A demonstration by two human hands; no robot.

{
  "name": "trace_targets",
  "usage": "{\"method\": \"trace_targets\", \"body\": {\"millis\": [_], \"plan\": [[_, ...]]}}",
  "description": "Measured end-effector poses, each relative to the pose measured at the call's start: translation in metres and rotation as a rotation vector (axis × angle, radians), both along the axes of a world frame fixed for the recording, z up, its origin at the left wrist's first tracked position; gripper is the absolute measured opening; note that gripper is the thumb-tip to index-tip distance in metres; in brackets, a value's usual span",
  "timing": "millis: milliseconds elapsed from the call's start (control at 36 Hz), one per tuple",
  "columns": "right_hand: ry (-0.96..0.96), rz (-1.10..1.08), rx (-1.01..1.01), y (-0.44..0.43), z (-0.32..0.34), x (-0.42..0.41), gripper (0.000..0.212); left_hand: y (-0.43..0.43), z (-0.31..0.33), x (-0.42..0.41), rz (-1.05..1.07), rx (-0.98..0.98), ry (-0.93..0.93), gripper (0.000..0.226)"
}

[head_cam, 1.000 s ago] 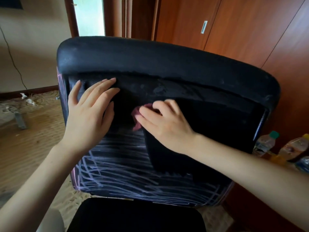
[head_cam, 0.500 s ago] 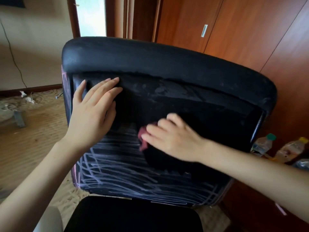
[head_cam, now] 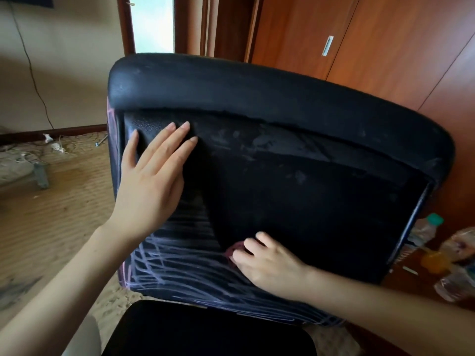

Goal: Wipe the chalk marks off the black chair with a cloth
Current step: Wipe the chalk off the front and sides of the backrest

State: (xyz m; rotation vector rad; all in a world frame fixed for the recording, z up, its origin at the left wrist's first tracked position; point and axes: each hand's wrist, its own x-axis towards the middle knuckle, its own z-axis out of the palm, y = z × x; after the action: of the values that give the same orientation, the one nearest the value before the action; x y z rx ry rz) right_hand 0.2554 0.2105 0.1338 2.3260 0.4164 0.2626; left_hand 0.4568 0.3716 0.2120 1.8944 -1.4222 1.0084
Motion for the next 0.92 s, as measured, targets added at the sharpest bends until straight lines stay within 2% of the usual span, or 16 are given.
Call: {"method": "trace_targets", "body": {"millis": [139,250,333,472,556,694,750,833,917], "plan": [[-0.054,0.032,0.139,0.008,0.036,0.011,0.043,0.002,0.003,-0.002,0.006,-0.006,0.013,0.051],[-0.303,0.138,0.317,0.024,0.091,0.04,0.033,0.007,0.006,-0.001,-0.005,-0.045,0.056,0.049],[-0.495,0.141,0.336,0.037,0.122,0.069,0.031,0.015,0.008,0.004,0.027,-0.094,0.119,0.046],[-0.558,0.098,0.322,0.042,0.103,0.087,0.037,0.027,0.001,0.014,0.089,-0.098,0.19,0.046],[-0.48,0.091,0.233,0.034,0.071,0.07,0.04,0.031,-0.001,0.018,0.111,-0.094,0.213,0.046],[-0.057,0.053,0.069,0.015,-0.005,0.02,0.027,0.032,-0.002,0.019,0.125,-0.128,0.246,0.044],[0.026,0.02,0.038,0.011,-0.015,0.009,0.023,0.033,-0.004,0.018,0.129,-0.135,0.272,0.044],[-0.035,0.061,0.089,0.016,0.002,0.014,0.031,0.032,-0.005,0.02,0.114,-0.142,0.305,0.044],[-0.2,0.162,0.225,0.029,0.046,0.034,0.03,0.034,-0.007,0.021,0.086,-0.157,0.315,0.045]]}}
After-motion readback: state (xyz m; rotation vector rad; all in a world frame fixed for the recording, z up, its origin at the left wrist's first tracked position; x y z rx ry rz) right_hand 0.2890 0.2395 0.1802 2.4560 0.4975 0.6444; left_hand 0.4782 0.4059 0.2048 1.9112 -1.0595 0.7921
